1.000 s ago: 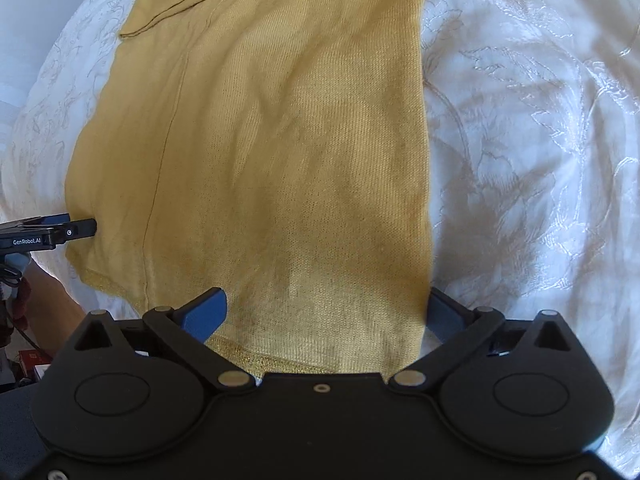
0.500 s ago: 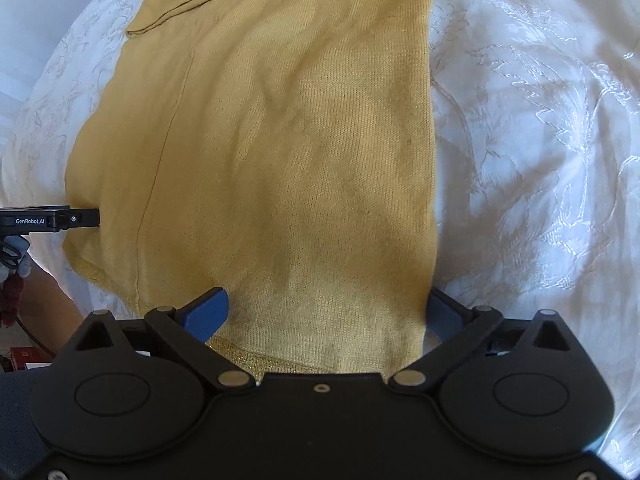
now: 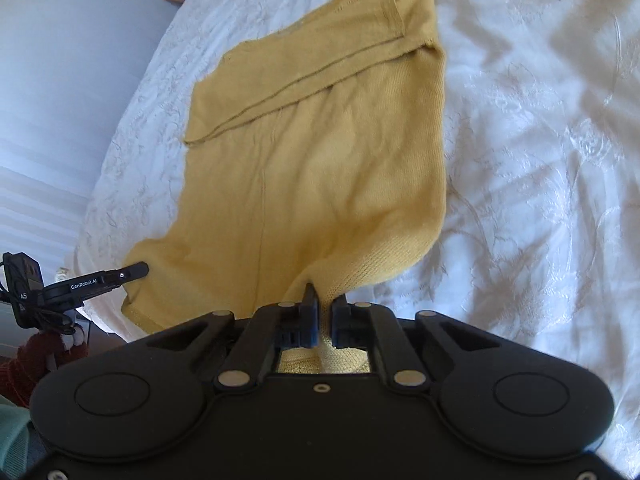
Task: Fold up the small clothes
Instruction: 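Grasp the sweater hem with the right gripper, then lift the hem with the right gripper and fold it up toward the collar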
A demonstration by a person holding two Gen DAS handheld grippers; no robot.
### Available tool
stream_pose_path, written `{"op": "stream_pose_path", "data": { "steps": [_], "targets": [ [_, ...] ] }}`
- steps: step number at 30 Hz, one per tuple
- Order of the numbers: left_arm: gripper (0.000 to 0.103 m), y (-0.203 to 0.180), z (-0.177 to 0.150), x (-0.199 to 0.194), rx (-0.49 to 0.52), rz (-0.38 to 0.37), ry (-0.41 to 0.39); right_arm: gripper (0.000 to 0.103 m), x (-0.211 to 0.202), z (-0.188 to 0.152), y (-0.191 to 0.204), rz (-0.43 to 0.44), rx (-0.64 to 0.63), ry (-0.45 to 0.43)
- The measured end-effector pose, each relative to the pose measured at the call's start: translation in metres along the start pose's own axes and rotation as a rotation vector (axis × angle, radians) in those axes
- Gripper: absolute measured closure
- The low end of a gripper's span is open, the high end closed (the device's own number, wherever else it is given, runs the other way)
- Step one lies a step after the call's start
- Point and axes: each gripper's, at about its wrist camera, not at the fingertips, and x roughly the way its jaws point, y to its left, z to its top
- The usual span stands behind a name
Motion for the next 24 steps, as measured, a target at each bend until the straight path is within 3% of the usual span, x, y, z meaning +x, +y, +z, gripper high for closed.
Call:
{"op": "stream_pose_path", "data": {
  "steps": [5,12,17,24],
  "targets": [
    [0.096,-0.011,0.053,-0.007,-0.025,-0.036,-0.133,0.09,-0.012,0.04,0.012,0.049,0.027,-0.132],
    [0.096,-0.016,0.125,0.01,-0.036,-0.06,-0.227,0.09,-0.009,0.114,0.009,0.078,0.104,-0.281],
    [0.096,-0.01,0.166,0.043,-0.073,-0.068,-0.223,0.09,0.017,0.166,-0.001,0.019,0.135,-0.306],
    [0.095,-0.002,0.201,0.109,-0.062,-0.011,-0.124,0.088,0.069,0.208,-0.035,-0.074,0.218,-0.232]
  ]
}}
